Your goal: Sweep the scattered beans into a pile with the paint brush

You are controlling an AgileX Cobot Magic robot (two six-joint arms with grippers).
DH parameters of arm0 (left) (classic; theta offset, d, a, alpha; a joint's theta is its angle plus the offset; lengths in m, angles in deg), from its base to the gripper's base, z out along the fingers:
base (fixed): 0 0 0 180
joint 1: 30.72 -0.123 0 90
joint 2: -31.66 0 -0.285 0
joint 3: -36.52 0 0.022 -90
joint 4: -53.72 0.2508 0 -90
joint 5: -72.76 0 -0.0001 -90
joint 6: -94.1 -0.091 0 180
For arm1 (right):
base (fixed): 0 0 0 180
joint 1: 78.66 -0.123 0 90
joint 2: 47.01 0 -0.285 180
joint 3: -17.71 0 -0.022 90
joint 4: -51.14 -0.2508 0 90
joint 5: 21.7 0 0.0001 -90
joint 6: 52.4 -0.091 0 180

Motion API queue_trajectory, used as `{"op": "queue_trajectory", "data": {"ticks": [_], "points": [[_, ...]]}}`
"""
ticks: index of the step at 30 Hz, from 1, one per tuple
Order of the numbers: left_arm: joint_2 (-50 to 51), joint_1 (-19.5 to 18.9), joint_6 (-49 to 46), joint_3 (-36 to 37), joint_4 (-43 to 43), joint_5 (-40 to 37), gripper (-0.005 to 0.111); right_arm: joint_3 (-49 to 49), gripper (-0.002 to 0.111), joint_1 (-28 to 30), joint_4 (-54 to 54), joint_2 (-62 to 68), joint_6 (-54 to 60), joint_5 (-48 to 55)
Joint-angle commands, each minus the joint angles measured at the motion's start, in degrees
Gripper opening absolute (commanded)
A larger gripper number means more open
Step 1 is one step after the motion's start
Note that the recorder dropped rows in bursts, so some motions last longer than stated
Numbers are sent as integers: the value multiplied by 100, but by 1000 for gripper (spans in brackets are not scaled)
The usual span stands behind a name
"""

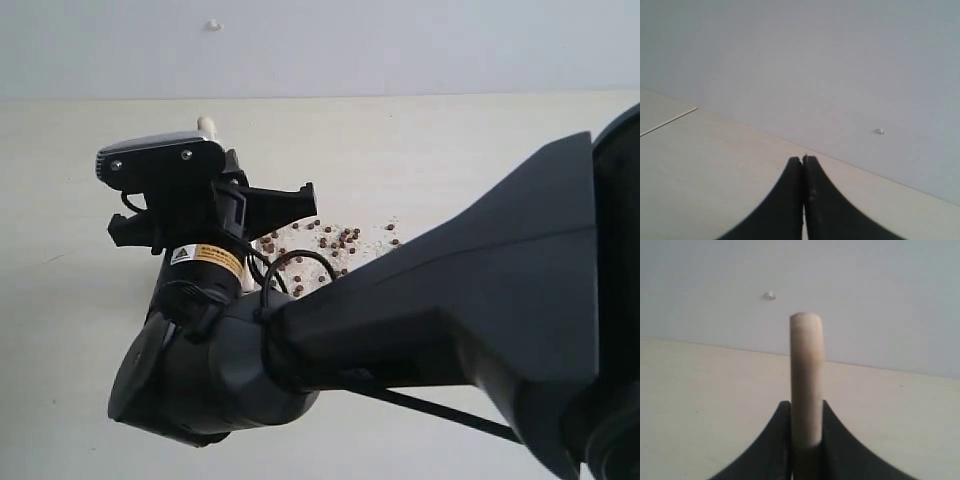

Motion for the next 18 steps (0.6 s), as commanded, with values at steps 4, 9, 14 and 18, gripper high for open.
{"op": "queue_trajectory", "data": {"ticks": [4, 9, 14, 18], "points": [[19, -15, -8, 20, -22, -19, 0, 17, 0, 41, -165, -58, 666, -41], [19, -15, -8, 20, -22, -19, 0, 17, 0, 41, 175, -311, 461, -41], [19, -15, -8, 20, -22, -19, 0, 17, 0, 31, 359, -672, 140, -41], [19, -15, -8, 20, -22, -19, 0, 17, 0, 75, 584, -672, -1204, -41]]}}
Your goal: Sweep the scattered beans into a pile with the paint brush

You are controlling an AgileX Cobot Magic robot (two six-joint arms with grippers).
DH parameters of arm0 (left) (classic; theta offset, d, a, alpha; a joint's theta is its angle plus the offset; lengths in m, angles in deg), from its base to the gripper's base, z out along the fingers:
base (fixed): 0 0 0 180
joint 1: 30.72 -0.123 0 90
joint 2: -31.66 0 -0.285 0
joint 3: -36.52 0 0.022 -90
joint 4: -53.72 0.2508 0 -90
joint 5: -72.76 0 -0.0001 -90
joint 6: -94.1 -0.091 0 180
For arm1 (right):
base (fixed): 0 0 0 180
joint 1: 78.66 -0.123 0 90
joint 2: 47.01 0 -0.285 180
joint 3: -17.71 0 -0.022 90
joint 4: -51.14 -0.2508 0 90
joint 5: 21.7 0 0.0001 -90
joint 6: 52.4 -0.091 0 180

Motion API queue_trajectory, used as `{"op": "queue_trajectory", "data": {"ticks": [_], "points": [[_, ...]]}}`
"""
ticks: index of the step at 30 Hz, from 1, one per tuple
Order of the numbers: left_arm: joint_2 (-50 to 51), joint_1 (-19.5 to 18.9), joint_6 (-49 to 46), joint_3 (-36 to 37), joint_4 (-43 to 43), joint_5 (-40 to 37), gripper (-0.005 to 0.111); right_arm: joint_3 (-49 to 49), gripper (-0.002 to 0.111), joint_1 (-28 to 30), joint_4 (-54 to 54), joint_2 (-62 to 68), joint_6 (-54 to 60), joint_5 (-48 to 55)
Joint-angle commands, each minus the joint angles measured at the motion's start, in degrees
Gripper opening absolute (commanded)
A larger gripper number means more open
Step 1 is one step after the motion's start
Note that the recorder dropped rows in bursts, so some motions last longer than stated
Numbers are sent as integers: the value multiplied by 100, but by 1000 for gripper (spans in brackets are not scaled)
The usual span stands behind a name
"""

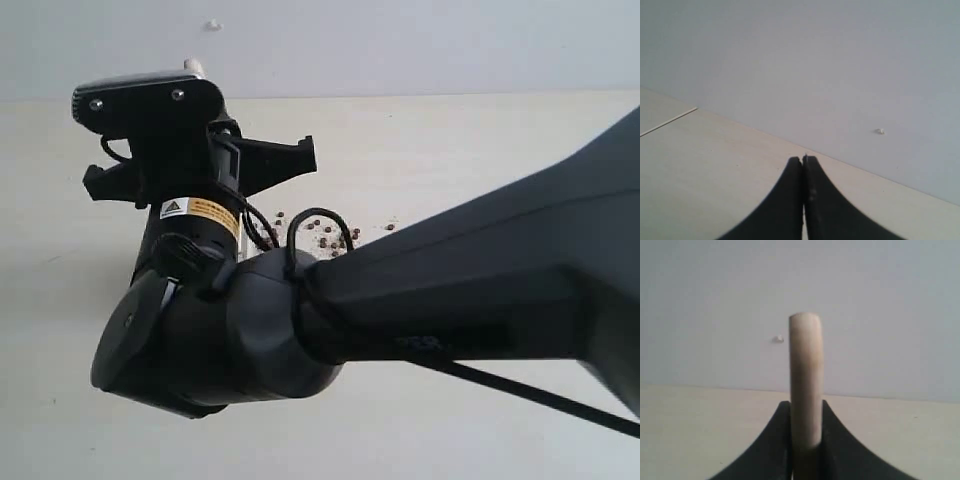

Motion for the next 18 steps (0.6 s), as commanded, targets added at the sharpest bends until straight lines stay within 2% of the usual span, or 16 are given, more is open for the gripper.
{"op": "queue_trajectory", "data": {"ticks": [1, 10, 14, 18], "points": [[19, -15, -8, 20, -22, -19, 0, 17, 0, 129, 425, -34, -1526, -39], [19, -15, -8, 20, -22, -19, 0, 59, 0, 802, 1363, 525, -4307, -39], [19, -15, -8, 20, -22, -19, 0, 321, 0, 934, 1621, 863, -4954, -39], [19, -15, -8, 20, -22, -19, 0, 864, 0, 934, 1649, 1228, -4954, 212]]}}
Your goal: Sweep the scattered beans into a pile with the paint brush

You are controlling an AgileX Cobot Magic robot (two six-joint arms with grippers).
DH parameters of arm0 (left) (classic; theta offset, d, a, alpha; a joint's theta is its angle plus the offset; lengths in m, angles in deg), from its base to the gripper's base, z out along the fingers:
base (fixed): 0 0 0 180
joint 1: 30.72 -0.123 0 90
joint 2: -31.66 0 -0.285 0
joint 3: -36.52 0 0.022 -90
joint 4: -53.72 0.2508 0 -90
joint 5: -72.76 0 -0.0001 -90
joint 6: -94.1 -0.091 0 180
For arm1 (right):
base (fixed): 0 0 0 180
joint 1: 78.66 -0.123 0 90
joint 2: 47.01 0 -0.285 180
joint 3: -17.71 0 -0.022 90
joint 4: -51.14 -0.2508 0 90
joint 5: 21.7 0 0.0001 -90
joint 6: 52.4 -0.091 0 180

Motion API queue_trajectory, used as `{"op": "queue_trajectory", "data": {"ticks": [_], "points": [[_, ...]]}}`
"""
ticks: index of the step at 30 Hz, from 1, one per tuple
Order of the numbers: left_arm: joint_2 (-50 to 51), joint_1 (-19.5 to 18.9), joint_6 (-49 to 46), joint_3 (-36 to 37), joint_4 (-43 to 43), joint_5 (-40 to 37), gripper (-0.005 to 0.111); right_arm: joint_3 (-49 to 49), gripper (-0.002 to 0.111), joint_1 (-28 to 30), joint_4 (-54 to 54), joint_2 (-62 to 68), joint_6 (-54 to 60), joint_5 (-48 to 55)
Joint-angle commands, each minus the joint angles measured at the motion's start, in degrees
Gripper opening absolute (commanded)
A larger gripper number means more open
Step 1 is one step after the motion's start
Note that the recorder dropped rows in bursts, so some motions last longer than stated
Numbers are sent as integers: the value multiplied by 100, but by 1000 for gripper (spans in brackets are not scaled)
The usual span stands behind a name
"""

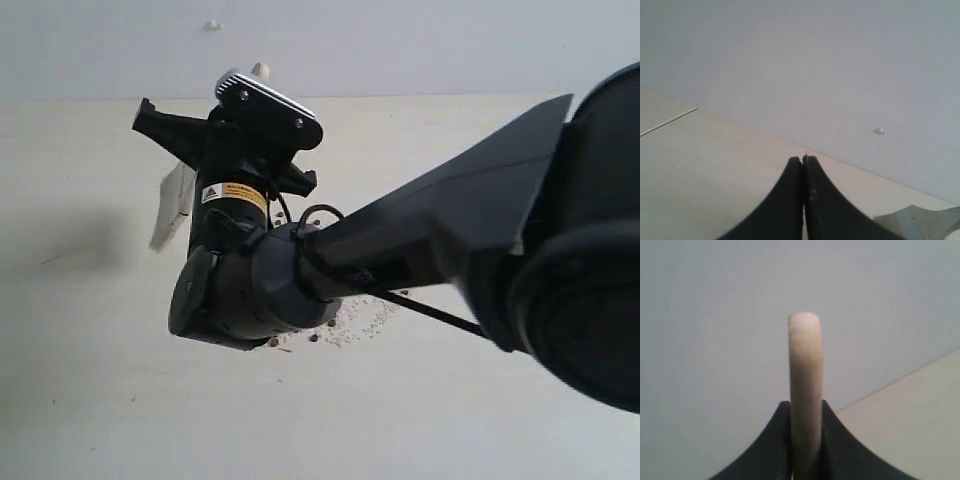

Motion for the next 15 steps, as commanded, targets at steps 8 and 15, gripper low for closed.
{"op": "queue_trajectory", "data": {"ticks": [8, 15], "points": [[19, -15, -8, 20, -22, -19, 0, 911, 0, 4, -464, 582, 1080, 429], [19, -15, -8, 20, -22, -19, 0, 911, 0, 4, -1201, 582, 1903, 388]]}}
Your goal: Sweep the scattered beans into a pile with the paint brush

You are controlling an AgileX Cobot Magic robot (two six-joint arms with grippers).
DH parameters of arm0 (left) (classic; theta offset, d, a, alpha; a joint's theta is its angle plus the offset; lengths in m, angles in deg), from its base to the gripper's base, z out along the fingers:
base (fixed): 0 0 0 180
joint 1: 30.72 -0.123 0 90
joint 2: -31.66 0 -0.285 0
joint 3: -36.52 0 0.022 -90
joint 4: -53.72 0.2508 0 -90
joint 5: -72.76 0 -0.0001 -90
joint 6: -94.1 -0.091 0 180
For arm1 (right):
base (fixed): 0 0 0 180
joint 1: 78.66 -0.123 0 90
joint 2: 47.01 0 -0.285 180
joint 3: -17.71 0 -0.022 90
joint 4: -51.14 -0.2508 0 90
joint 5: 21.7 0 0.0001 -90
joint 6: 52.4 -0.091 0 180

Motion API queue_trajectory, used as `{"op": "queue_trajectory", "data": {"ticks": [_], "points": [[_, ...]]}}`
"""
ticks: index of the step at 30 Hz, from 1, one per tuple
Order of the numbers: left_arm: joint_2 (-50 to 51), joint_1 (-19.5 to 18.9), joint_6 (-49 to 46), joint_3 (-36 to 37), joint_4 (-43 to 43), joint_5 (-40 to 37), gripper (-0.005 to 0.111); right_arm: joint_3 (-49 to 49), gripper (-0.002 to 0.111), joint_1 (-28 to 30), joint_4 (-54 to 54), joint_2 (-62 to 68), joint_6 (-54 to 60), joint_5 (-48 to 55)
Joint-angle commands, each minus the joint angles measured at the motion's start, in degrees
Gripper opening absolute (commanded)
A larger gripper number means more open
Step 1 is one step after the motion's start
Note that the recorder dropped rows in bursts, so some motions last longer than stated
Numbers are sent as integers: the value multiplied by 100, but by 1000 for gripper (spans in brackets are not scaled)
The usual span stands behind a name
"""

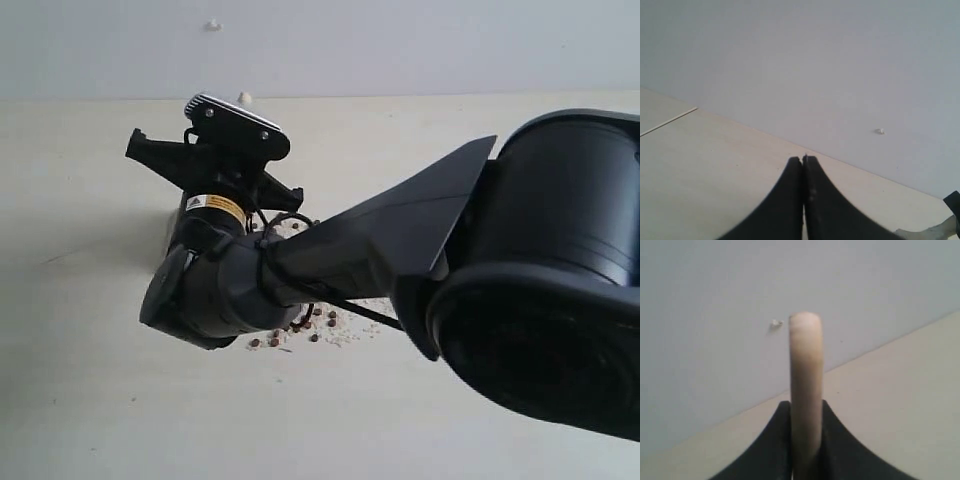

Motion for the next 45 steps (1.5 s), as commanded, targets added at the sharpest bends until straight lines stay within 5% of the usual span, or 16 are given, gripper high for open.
{"op": "queue_trajectory", "data": {"ticks": [1, 23, 45], "points": [[19, -15, -8, 20, -22, -19, 0, 47, 0, 4, -426, -31, 723, -145], [19, -15, -8, 20, -22, -19, 0, 47, 0, 4, -2262, -534, 4185, -524], [19, -15, 0, 20, -22, -19, 0, 47, 0, 4, -1569, -929, 4077, -524]]}}
